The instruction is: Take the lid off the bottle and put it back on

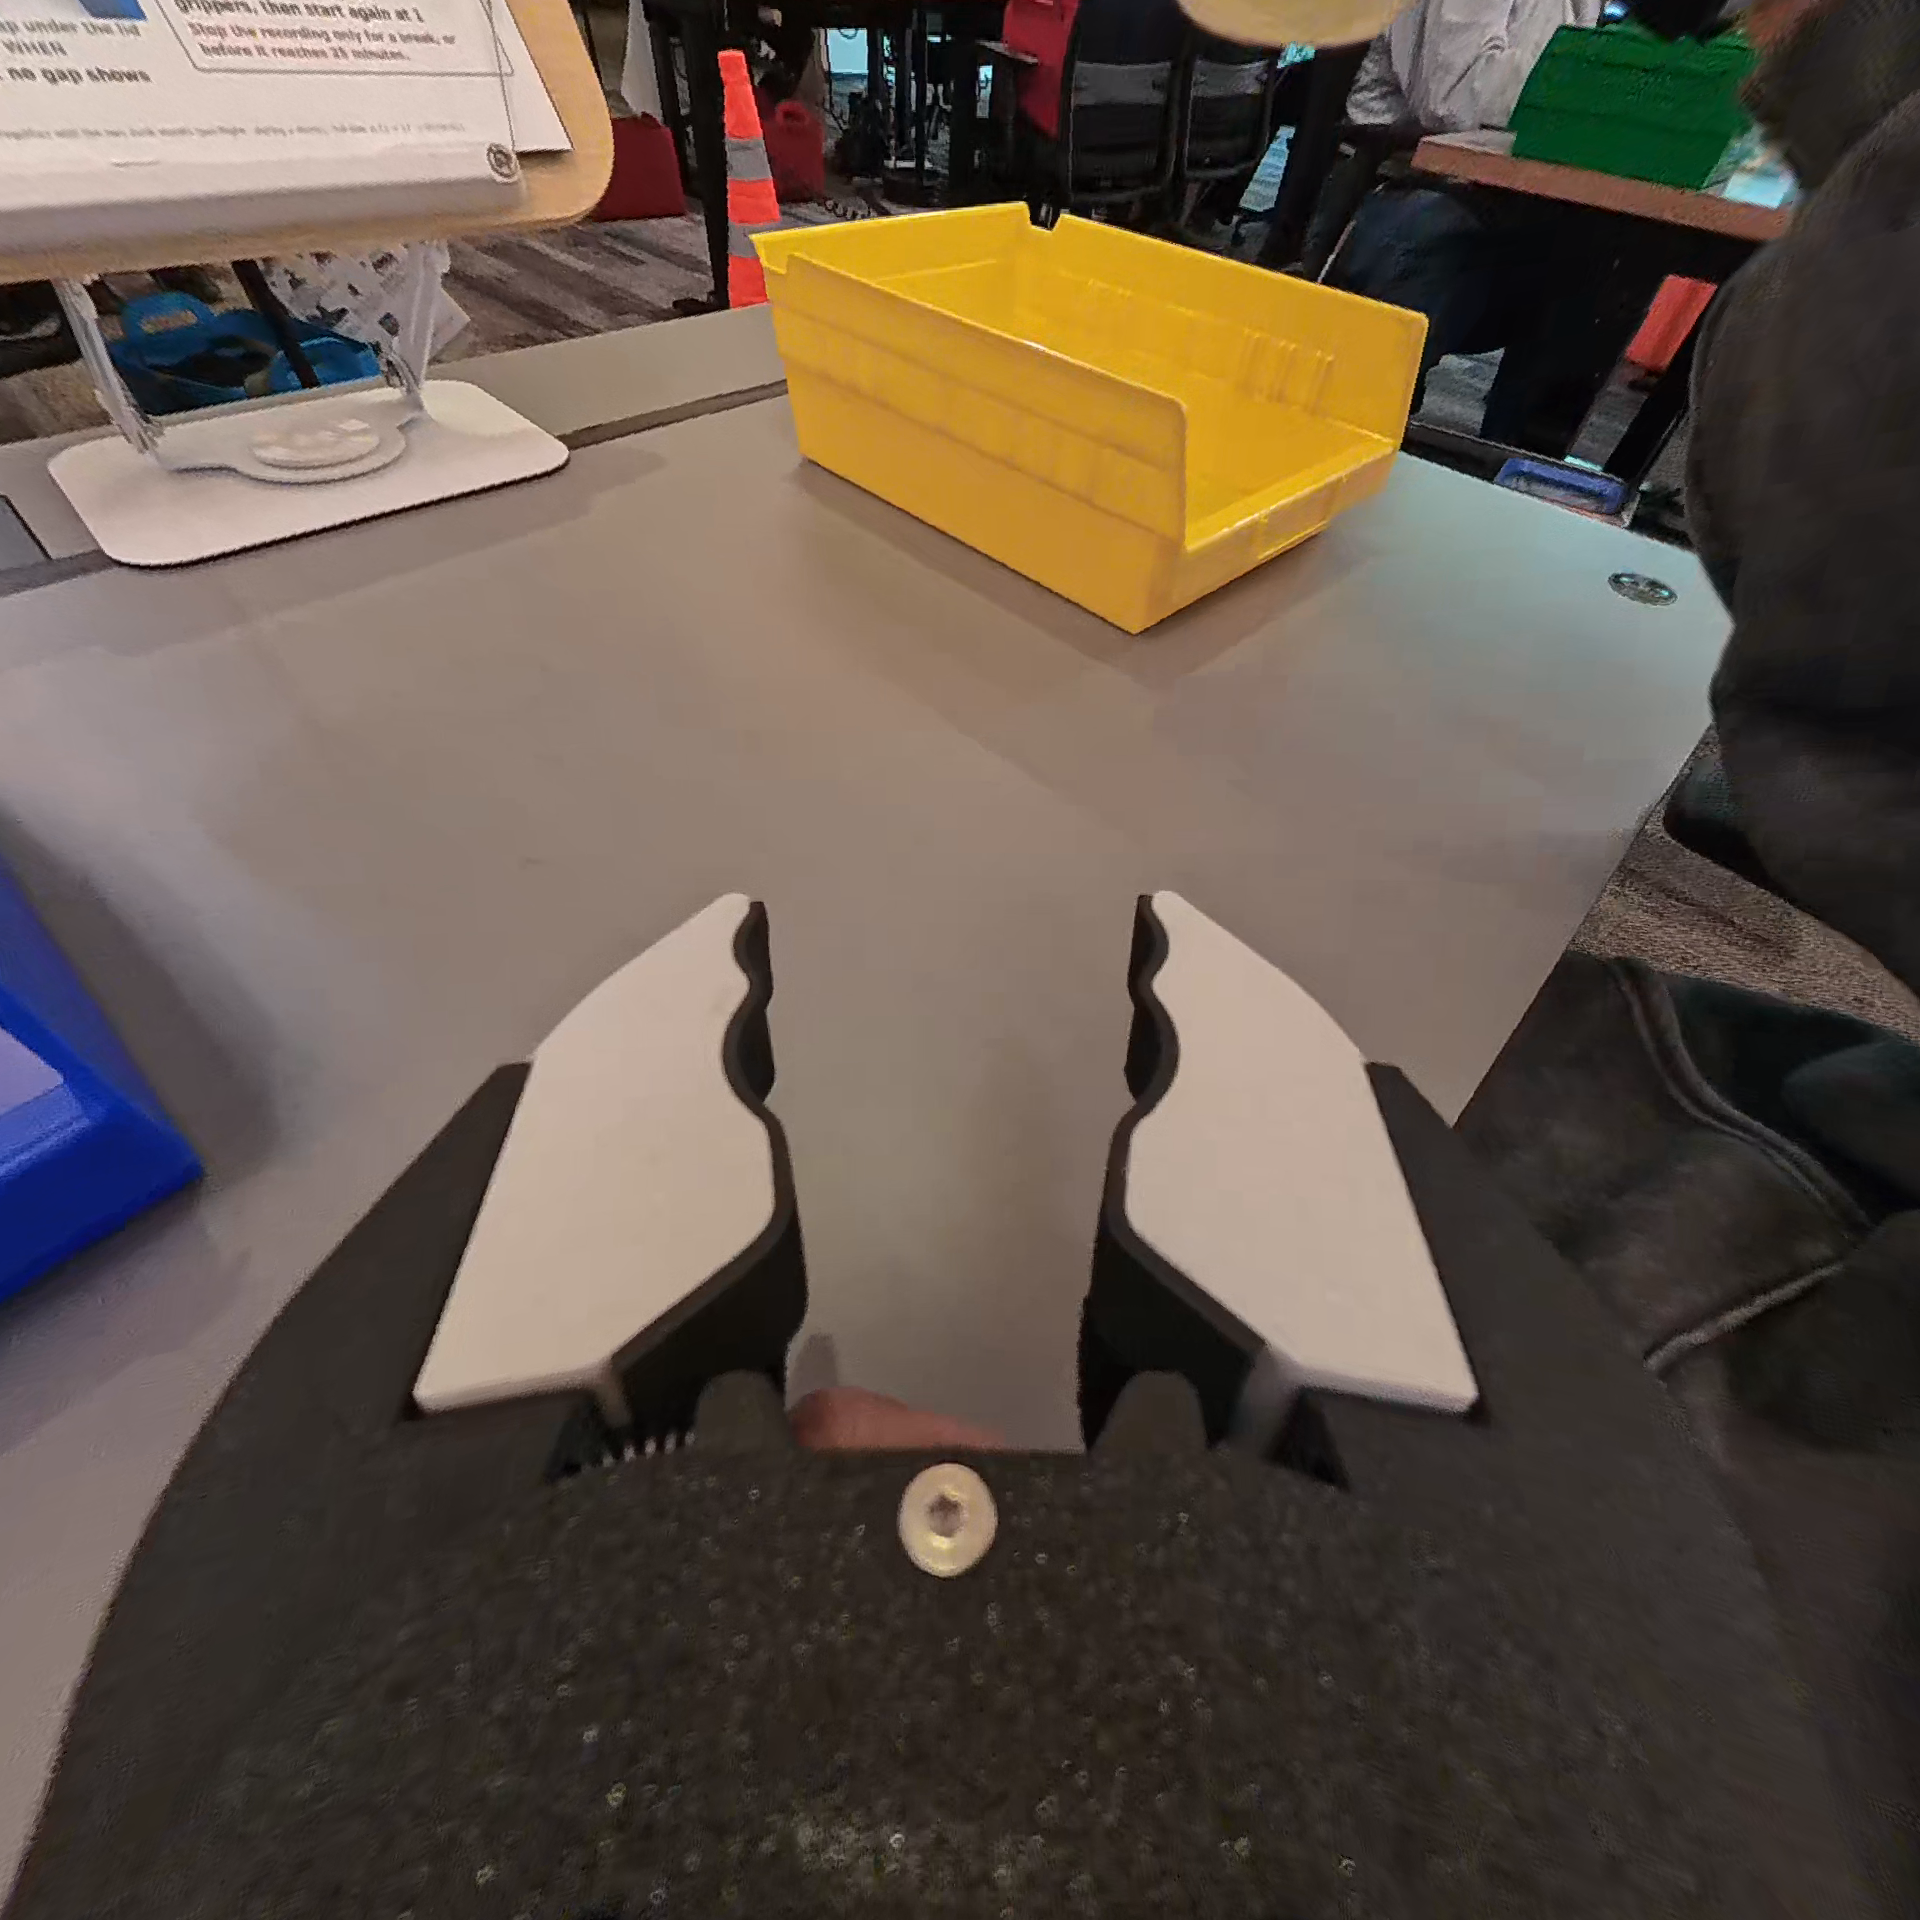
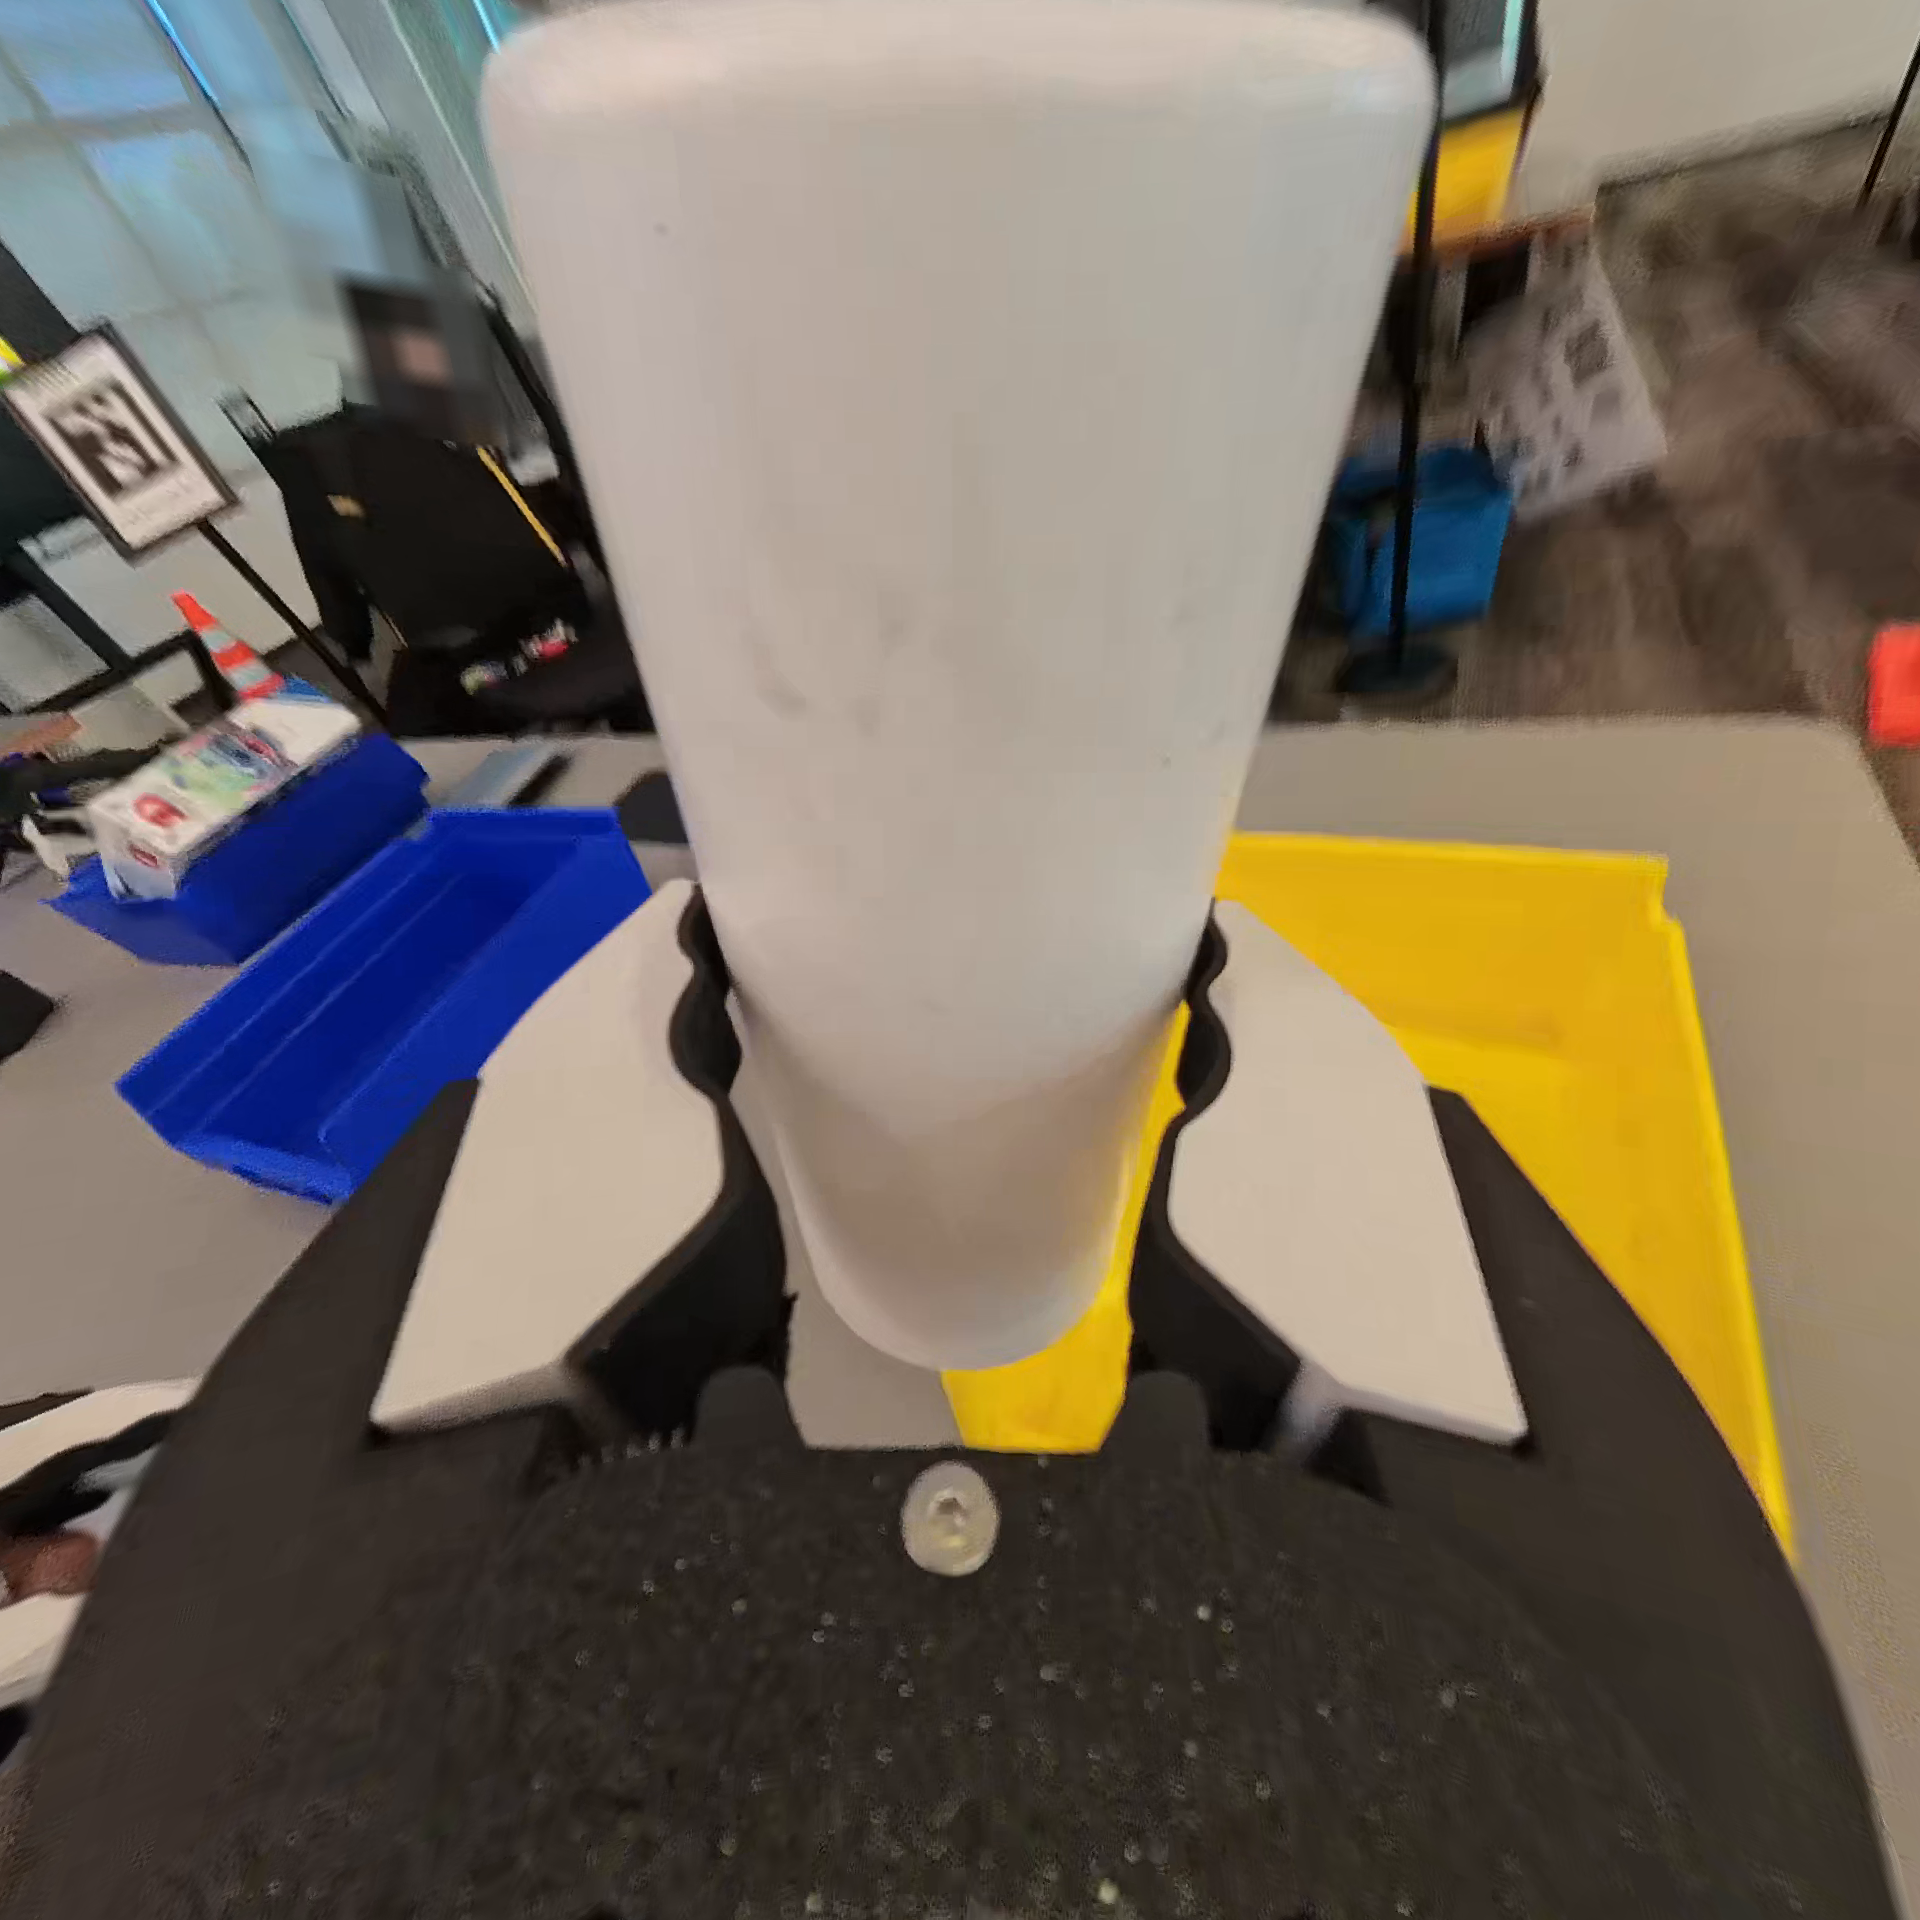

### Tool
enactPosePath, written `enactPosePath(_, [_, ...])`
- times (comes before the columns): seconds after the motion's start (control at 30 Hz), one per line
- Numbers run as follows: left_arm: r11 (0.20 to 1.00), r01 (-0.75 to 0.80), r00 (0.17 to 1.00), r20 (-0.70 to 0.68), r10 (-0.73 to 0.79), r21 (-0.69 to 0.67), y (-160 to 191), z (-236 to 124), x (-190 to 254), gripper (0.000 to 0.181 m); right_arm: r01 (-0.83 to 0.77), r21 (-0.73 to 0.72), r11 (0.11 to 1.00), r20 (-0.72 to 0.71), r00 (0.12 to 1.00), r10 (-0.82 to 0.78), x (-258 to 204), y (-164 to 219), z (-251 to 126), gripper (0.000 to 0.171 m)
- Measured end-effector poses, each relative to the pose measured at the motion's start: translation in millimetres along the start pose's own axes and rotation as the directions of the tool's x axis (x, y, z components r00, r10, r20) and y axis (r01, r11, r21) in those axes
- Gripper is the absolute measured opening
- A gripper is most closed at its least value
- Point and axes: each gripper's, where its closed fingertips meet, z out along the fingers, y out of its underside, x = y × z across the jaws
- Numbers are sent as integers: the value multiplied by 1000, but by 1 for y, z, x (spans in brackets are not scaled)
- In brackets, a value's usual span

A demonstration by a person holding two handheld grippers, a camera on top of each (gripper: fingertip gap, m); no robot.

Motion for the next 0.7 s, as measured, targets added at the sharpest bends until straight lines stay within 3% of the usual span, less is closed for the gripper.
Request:
enactPosePath(0.17, [1000,0,1000,2,0,10,-3,-2,-1,66,-170,-322,931,-129,982,135,76,45,44,84])
enactPosePath(0.27, [1000,1,1000,9,-1,5,-2,-2,-3,66,-286,-566,773,-200,958,208,101,103,69,84])
enactPosePath(0.4, [1000,8,1000,7,-8,-3,-1,-1,-4,66,-300,-776,555,-323,945,59,131,165,79,83])
enactPosePath(0.53, [1000,11,1000,7,-11,-8,0,-1,-5,66,-322,-872,369,-368,928,-60,146,201,78,83])
enactPosePath(0.63, [1000,15,1000,7,-15,-10,0,-1,-5,66,-358,-882,307,-397,915,-73,153,213,80,84])
enactPosePath(0.7, [1000,17,1000,7,-17,-7,-1,-2,-6,66,-386,-865,320,-423,905,-52,157,210,84,84])
